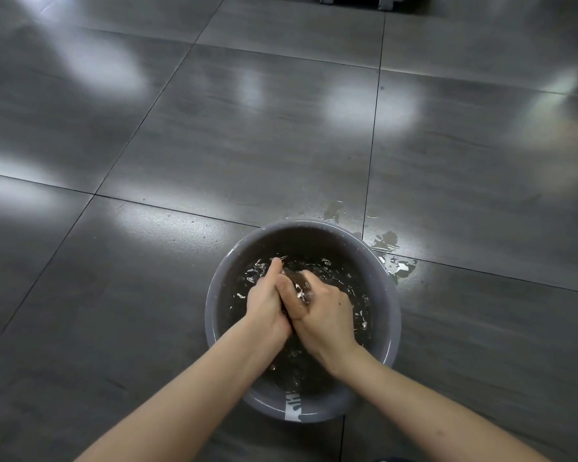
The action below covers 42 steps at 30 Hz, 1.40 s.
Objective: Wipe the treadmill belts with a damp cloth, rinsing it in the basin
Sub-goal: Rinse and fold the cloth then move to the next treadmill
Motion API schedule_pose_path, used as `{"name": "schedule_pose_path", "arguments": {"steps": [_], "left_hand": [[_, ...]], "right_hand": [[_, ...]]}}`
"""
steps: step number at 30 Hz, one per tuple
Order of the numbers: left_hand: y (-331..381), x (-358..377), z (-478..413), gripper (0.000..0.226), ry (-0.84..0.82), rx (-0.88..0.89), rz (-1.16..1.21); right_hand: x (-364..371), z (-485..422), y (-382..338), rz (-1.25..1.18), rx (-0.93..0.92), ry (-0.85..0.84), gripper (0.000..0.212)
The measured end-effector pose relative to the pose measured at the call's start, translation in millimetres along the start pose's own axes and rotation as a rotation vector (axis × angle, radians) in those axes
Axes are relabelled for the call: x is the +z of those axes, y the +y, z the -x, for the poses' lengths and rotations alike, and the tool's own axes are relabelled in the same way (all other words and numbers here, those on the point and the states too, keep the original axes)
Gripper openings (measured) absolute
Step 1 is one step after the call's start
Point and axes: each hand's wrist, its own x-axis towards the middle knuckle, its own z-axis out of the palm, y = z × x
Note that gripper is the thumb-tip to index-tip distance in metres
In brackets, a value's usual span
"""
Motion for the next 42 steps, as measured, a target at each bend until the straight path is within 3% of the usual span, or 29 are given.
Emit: {"name": "schedule_pose_path", "arguments": {"steps": [2, 5, 9, 18, 22, 26, 29, 32, 36, 42], "left_hand": [[-2, 3, 0, 0.027, 0.056, 0.076, -0.069], [-4, 8, 3, 0.032, 0.169, 0.254, -0.231], [-11, 4, -1, 0.05, 0.194, 0.492, -0.435], [-1, -1, 5, 0.049, 0.063, 0.808, -0.576], [10, -3, 15, 0.028, 0.021, 0.842, -0.623], [12, -15, 7, 0.035, -0.126, 0.923, -0.646], [7, -12, 7, 0.038, -0.188, 0.942, -0.599], [1, -4, 11, 0.046, -0.217, 0.8, -0.482], [-2, 3, 19, 0.053, -0.087, 0.74, -0.364], [9, 9, 17, 0.051, -0.035, 0.718, -0.317]], "right_hand": [[1, 0, -2, -0.059, 0.098, 0.011, 0.066], [3, -2, -5, -0.178, 0.264, 0.002, 0.037], [10, -5, -6, -0.416, 0.523, -0.022, 0.031], [11, 1, -15, -0.691, 0.617, -0.078, 0.039], [-9, -9, -17, -1.037, 0.856, -0.246, 0.038], [-16, -21, -18, -1.136, 1.074, -0.371, 0.039], [-10, -22, -20, -1.179, 1.172, -0.33, 0.031], [0, -17, -22, -1.142, 1.154, -0.138, 0.029], [18, -10, -22, -0.936, 0.986, 0.081, 0.038], [10, -5, -24, -0.718, 0.594, 0.169, 0.046]]}}
